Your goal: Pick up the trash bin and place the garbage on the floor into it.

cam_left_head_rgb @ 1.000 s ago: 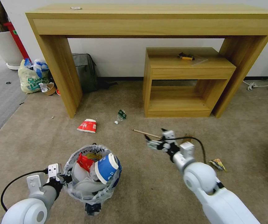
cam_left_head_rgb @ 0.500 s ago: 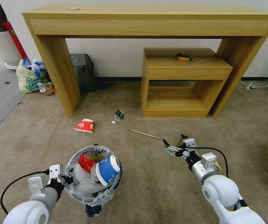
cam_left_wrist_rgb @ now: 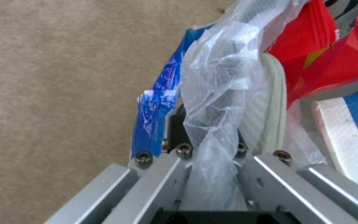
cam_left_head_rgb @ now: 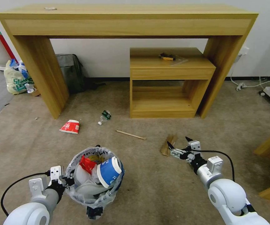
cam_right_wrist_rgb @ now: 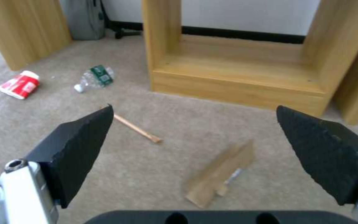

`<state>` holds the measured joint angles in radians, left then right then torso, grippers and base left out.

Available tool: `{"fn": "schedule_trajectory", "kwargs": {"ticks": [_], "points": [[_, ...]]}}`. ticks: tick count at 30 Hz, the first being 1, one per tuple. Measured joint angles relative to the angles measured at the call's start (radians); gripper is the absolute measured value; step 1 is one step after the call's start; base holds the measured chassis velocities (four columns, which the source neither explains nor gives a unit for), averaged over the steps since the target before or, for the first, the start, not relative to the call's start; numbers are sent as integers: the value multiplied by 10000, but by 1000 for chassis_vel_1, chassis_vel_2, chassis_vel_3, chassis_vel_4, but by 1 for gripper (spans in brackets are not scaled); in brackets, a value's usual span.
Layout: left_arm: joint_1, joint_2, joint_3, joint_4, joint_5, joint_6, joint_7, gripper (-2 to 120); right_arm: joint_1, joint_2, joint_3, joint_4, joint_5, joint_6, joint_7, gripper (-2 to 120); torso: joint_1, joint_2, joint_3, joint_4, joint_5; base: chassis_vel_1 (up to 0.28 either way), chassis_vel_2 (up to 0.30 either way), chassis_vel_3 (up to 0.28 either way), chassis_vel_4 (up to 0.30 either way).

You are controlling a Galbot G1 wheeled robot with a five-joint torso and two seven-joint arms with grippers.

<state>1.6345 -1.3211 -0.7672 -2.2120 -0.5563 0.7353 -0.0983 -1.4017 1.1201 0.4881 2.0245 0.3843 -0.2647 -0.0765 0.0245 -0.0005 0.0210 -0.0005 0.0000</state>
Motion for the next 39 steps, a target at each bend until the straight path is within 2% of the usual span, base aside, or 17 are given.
{"fn": "schedule_trajectory", "kwargs": {"ticks": [10,21,23,25,27,28,30,32,34,39], "points": [[32,-7,-4,-16,5,1,6,0,-177,24,146,-256,-136,138,-20,100,0,-1,0,0,0,-186,-178,182,182],[95,-7,-9,-100,10,1,77,0,-341,-354,889,-1934,348,61,-260,100,-1,-1,0,-1,5,-140,-133,139,129],[110,-14,23,-110,43,0,79,0,-224,-472,974,-2798,617,176,-787,100,-1,-1,0,-1,0,-12,-30,-5,17],[117,-15,28,-115,55,1,78,0,-176,-505,972,-3012,645,226,-919,100,-1,-1,0,0,0,0,0,0,0],[157,-34,55,-134,107,0,77,0,114,-719,863,-4075,671,471,-1642,100,-1,-1,0,2,0,0,0,0,0],[157,-34,55,-134,107,0,77,0,114,-719,863,-4075,671,471,-1642,100,-1,-1,0,2,0,0,0,0,0],[200,-53,64,-147,146,1,77,0,427,-889,688,-4941,562,751,-2341,100,-1,-1,0,4,0,0,0,0,0],[206,-58,66,-148,153,1,77,0,487,-915,649,-5076,542,792,-2463,100,-1,-1,0,3,0,0,0,0,0],[231,-94,88,-150,212,1,79,0,973,-996,287,-5926,255,1104,-3297,100,0,-1,0,-1,0,0,0,0,0],[233,-126,138,-153,271,0,76,0,1916,-742,-433,-6829,-236,1361,-3605,100,-1,-1,0,2,-1,0,0,0,0]]}}
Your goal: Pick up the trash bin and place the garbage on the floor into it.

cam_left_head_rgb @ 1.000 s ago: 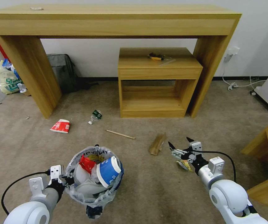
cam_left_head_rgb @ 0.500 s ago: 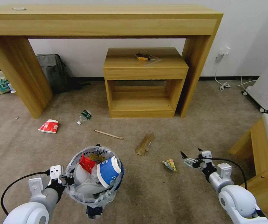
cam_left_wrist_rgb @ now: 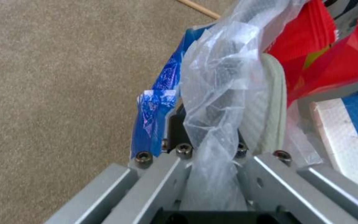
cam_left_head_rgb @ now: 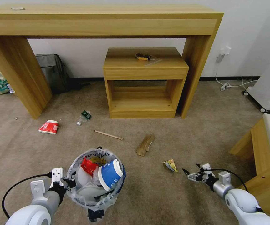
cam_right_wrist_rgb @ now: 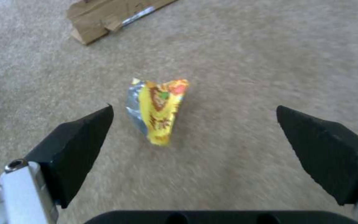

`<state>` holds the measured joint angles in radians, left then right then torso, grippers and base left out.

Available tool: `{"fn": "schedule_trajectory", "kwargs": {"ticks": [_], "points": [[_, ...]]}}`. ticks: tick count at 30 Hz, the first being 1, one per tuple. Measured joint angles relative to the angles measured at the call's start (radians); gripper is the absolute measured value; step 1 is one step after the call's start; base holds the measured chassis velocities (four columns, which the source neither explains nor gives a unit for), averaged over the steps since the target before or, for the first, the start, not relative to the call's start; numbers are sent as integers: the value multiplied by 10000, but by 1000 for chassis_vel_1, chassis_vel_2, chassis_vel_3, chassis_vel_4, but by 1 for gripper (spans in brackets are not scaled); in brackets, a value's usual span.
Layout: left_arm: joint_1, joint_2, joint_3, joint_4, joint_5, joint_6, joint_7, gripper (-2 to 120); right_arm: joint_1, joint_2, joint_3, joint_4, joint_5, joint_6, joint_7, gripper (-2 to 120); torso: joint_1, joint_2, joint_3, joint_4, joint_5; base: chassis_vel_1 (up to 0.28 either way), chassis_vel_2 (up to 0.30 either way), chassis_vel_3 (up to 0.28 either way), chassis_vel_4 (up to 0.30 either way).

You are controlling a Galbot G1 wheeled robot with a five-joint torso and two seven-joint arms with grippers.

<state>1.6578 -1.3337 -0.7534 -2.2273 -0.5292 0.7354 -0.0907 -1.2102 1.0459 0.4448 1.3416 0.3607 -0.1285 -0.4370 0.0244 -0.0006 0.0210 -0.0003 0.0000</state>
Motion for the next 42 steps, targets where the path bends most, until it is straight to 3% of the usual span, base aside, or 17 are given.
{"fn": "schedule_trajectory", "kwargs": {"ticks": [10,17,25,27,29,33,38,39,42], "points": [[76,-17,-74,-42,18,0,-29,0,1164,566,-937,-1291,-509,-142,335,100,1,0,1,1,0,0,0,0,0],[3,-53,-38,0,33,1,-48,0,1522,822,-1315,-1863,-710,-152,461,92,0,0,0,0,-2,0,0,0,0],[-58,-67,-6,84,49,0,-56,0,1937,1085,-1542,-2519,-790,-141,595,61,1,-1,0,0,-2,0,0,0,0],[-61,-66,-10,88,49,0,-56,0,1961,1111,-1559,-2554,-798,-141,616,58,0,0,0,-1,-2,0,0,0,0],[-77,-62,-30,112,46,0,-55,0,2068,1266,-1619,-2679,-827,-141,727,45,1,0,0,0,0,0,0,0,0],[-78,-48,-46,133,34,0,-47,0,2128,1368,-1683,-2740,-870,-150,877,36,0,0,0,0,0,0,0,0,0],[-97,16,-98,170,0,0,-4,0,2157,1444,-1713,-2766,-939,-156,1059,19,0,0,1,0,-1,0,0,0,0],[-110,46,-112,195,-6,0,19,0,2155,1456,-1714,-2764,-976,-163,1108,10,0,0,0,0,-1,0,0,0,0],[-128,61,-114,221,-15,0,41,0,2145,1471,-1702,-2741,-1036,-167,1150,3,0,0,1,0,0,0,0,0,0]]}}
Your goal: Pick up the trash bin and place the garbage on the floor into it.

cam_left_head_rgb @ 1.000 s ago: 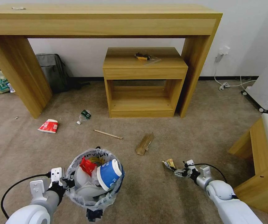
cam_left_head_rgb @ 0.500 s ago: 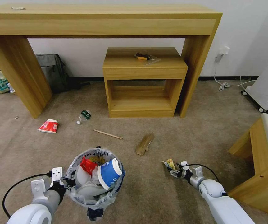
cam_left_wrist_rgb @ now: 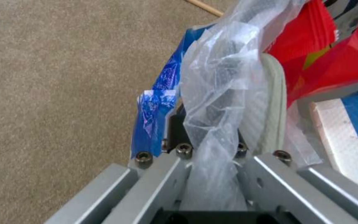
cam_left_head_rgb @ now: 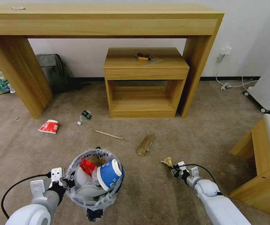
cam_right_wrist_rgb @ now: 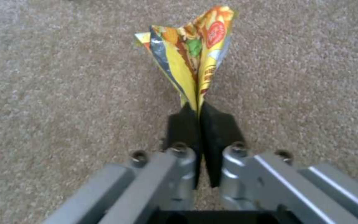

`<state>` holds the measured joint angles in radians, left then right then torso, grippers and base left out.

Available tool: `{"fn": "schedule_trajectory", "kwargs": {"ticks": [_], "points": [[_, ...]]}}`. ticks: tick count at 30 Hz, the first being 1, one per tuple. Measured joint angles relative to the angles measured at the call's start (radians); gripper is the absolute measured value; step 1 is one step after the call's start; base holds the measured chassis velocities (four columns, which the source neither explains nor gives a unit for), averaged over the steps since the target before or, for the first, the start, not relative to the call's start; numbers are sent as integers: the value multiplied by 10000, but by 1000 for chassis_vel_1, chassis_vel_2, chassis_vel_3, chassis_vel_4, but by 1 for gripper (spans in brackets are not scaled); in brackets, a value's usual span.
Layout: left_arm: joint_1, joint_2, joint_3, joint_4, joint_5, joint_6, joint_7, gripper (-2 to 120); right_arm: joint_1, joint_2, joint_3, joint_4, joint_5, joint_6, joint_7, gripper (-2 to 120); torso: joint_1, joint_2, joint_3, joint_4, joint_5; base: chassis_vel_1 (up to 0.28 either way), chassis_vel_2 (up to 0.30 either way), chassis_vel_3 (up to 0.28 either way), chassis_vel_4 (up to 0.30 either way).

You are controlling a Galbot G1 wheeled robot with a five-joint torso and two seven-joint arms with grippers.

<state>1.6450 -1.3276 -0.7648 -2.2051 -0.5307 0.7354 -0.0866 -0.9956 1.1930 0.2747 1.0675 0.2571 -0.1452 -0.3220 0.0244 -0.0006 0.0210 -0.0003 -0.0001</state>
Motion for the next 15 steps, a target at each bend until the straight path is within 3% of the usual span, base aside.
{"fn": "schedule_trajectory", "kwargs": {"ticks": [12,15], "points": [[-65,111,-25,50,-48,0,66,0,-489,-177,629,1436,-292,-10,126,0,0,1,-1,0,-2,0,0,0,0],[-107,208,-36,88,-99,0,67,0,-857,-461,935,2709,-288,-48,116,0,0,0,-2,0,2,0,0,0,0]]}}
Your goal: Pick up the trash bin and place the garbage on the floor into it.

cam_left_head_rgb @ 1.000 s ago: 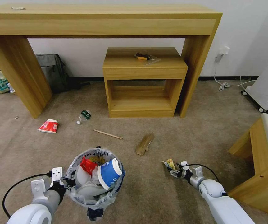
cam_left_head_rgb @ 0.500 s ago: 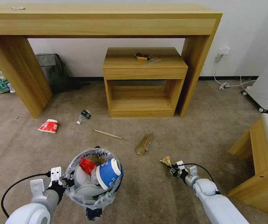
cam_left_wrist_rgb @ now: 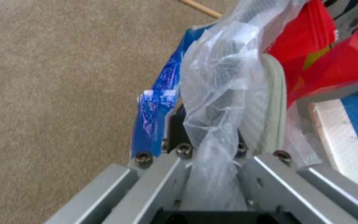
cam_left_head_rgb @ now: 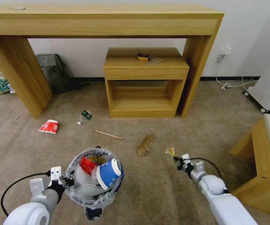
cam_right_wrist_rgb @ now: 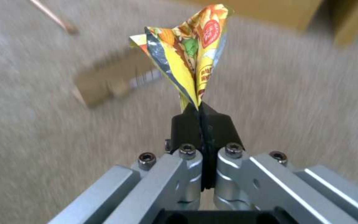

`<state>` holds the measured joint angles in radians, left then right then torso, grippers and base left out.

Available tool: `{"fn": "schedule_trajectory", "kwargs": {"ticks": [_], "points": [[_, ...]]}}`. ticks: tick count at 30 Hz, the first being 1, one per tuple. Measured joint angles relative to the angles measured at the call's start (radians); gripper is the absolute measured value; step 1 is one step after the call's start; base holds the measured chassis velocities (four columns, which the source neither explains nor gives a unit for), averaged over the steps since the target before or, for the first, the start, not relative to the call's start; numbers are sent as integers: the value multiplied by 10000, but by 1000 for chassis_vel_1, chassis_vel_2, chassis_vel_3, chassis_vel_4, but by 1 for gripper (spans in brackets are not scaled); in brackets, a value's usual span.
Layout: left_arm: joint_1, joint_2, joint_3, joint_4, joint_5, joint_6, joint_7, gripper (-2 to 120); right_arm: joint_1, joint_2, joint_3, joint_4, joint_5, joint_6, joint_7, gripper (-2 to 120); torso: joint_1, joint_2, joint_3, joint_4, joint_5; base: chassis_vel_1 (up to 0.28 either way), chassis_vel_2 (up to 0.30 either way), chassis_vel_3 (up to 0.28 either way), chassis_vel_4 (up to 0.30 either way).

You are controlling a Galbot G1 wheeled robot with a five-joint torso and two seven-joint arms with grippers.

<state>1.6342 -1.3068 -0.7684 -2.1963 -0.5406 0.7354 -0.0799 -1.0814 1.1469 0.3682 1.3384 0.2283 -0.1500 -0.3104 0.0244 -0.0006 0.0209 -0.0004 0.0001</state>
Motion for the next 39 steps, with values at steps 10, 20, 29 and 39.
{"fn": "schedule_trajectory", "kwargs": {"ticks": [10,20,29,39], "points": [[-241,256,123,272,-47,0,-29,0,160,-1154,-412,2291,257,12,-462,0,0,0,0,-2,-1,0,0,0,0],[-815,784,630,754,-223,0,-237,0,2485,-1878,-3328,4693,1388,-1065,-1500,0,0,0,1,2,-4,0,0,0,0],[-1426,1099,1431,1092,-613,0,-755,0,4341,-1877,-6077,5197,1764,-1637,-1495,0,1,0,2,0,-3,0,0,0,0],[-1416,1202,1493,1070,-739,0,-872,0,5530,-1733,-8295,5007,1526,-2419,-1097,0,0,0,2,1,-2,0,0,0,0]]}}
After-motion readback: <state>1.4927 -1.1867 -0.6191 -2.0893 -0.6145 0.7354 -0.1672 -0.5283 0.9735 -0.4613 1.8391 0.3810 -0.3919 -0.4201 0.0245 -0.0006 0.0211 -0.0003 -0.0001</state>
